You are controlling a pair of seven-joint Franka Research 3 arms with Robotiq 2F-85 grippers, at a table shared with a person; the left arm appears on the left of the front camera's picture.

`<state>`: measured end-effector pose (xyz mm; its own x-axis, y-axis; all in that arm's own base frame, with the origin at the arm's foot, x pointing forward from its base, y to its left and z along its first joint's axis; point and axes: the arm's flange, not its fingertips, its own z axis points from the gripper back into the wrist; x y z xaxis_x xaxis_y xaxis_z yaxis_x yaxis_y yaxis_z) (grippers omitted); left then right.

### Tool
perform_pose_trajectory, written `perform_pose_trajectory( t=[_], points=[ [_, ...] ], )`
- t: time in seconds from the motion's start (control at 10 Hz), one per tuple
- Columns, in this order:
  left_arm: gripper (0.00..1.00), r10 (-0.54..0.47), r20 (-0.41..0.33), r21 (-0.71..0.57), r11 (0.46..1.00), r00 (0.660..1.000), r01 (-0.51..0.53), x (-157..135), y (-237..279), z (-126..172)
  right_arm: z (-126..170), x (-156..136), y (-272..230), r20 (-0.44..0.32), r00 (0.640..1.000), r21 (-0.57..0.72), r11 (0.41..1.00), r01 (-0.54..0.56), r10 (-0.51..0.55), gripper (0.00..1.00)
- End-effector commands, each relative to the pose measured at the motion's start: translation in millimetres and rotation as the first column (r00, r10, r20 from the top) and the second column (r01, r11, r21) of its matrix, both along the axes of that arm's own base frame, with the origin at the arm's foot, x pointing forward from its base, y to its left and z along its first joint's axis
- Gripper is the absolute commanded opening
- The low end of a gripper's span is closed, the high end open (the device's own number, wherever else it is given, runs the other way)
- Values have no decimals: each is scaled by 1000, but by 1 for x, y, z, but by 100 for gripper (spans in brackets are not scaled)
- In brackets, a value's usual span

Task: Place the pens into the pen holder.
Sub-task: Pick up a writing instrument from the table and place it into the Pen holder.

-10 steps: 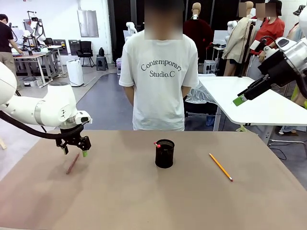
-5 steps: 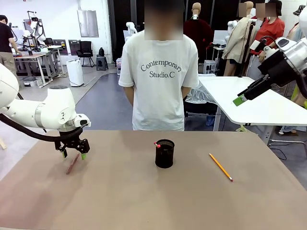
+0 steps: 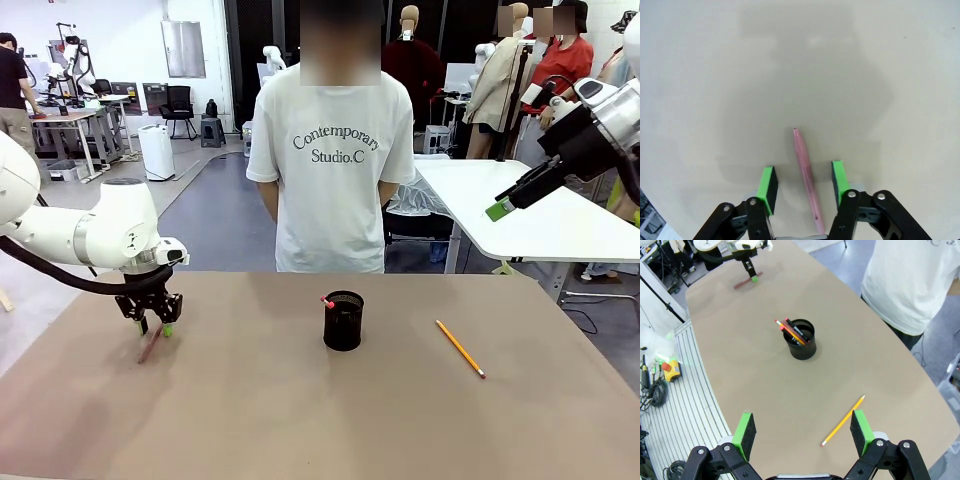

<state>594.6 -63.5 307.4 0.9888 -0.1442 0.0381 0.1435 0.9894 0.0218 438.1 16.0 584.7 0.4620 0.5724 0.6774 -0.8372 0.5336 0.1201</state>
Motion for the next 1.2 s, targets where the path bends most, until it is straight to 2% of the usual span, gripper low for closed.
perform_pose_trajectory(
  t=[0.0, 0.5, 0.6, 0.8, 0.9, 1.0, 1.1],
  points=[
    [0, 22, -15, -5, 1000, 1000, -22, 3, 1, 2, 1, 0, 0, 4, 1000, 12, 1000, -6, 6, 100],
    [0, 3, -33, -35, 999, 999, -4, 1, -1, 3, 1, 0, 0, 4, 1000, 12, 1000, -6, 6, 100],
    [0, -88, -45, -177, 981, 995, 79, 0, 1, 6, 1, 0, 0, 4, 1000, 12, 1000, -6, 6, 100],
    [0, -223, 11, -413, 887, 975, 208, -6, 13, 16, 1, 0, 0, 4, 1000, 12, 1000, -6, 6, 100],
    [0, -260, 88, -497, 825, 961, 269, -8, 19, 25, 1, 0, 0, 4, 1000, 12, 1000, -6, 6, 100],
    [0, -287, 170, -591, 735, 943, 331, -12, 24, 36, 1, 0, 0, 4, 1000, 12, 1000, -6, 6, 100],
    [0, -280, 261, -640, 667, 924, 382, -14, 28, 45, 1, 0, 0, 4, 1000, 12, 1000, -6, 6, 100]
  ],
)
